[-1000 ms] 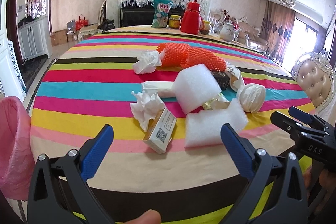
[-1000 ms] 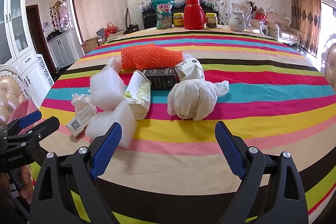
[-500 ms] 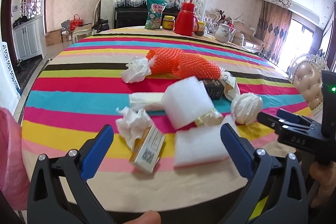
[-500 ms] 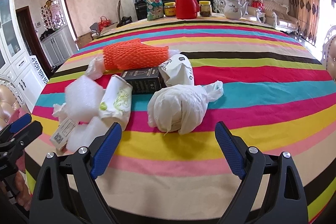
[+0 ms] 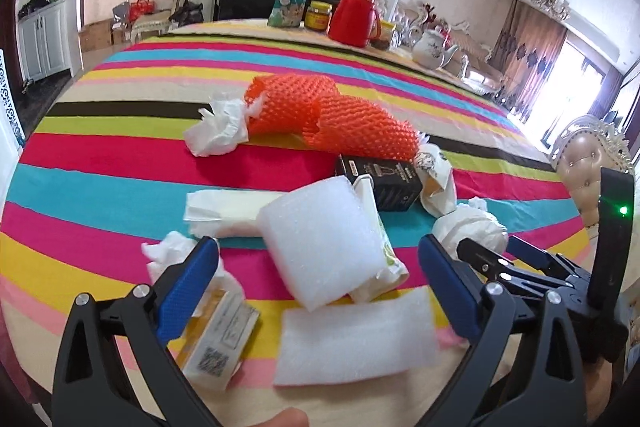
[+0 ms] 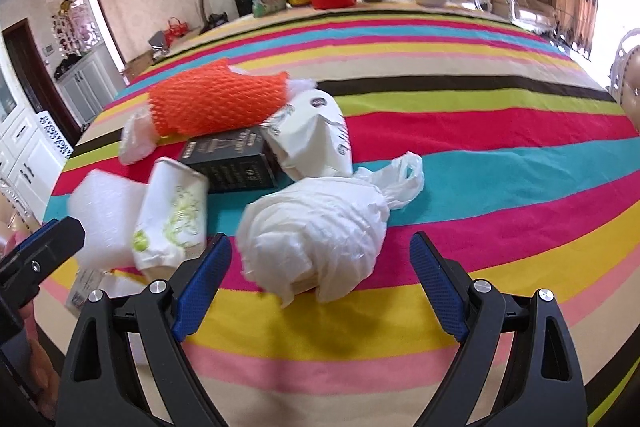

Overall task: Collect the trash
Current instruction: 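Grasp the white plastic bag bundle with the right tool while the left tool grasps a white foam block, then carry both items to the pink wastebasket and open both tools to drop them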

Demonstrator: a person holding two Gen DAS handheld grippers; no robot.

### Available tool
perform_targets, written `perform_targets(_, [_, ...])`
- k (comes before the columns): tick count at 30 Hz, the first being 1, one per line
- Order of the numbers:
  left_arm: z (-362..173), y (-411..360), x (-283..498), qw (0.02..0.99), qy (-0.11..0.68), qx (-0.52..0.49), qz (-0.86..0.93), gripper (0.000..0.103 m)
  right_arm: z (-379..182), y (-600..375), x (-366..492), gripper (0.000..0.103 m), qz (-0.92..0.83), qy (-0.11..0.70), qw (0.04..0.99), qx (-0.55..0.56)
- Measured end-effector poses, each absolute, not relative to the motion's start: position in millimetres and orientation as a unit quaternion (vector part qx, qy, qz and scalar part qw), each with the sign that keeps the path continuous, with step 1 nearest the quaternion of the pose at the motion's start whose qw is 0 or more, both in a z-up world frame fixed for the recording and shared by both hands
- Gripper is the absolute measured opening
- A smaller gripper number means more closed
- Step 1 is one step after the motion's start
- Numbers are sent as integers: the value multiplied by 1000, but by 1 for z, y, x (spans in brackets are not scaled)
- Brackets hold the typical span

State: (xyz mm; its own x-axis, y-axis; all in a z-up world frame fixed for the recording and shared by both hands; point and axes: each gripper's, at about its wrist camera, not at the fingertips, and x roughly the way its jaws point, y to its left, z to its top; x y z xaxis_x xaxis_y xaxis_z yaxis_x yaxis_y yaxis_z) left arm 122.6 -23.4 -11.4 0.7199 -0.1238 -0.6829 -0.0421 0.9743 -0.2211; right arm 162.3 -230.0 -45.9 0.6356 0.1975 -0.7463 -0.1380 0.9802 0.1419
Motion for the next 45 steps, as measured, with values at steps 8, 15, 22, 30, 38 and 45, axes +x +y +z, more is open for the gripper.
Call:
perform_targets(8, [-28,-23,143,907,405,-115,-13,73,-53,-231,173,84,109,428,896,37])
perform_targets(15, [-27,-25,140,906,404,-120,-31,64,-58,-233,176,58,122,433,892,39])
perform_targets(22, [-10,-23,124,918,372,-126,-47,64,-38,-232,160,49,142,381,913,32])
perform_targets(30, [21,-4,95,934,328,-131,-44,64,15,-221,136,49,156,318,935,12])
perform_targets(38, [51,58,50,949,278,-150,13,64,75,-166,112,50,215,256,942,-8])
perform_targets(45, [74,132,-1,953,242,-156,96,64,125,-81,92,50,305,209,929,-28])
